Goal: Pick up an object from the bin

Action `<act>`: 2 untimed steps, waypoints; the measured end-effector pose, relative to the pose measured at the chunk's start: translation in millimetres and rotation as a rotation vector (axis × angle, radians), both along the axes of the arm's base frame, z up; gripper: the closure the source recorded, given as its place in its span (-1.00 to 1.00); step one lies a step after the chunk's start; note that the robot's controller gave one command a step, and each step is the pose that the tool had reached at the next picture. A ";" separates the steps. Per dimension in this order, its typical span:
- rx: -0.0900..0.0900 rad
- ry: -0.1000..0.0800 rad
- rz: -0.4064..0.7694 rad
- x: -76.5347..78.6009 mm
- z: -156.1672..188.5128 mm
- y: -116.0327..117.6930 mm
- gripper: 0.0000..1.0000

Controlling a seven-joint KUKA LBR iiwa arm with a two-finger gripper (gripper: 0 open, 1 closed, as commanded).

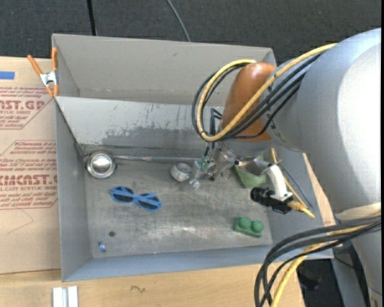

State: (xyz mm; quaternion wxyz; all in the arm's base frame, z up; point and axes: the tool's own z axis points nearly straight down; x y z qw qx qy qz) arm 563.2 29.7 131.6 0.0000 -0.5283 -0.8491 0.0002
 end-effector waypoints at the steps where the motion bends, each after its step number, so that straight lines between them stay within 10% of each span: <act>1: -0.002 0.003 -0.119 -68.1 31.6 -46.7 1.00; 2: 0.000 -0.005 -0.122 -71.3 95.4 -37.9 1.00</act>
Offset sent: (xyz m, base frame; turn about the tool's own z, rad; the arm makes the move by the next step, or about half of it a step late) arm -0.0660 -0.0442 0.0315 0.1145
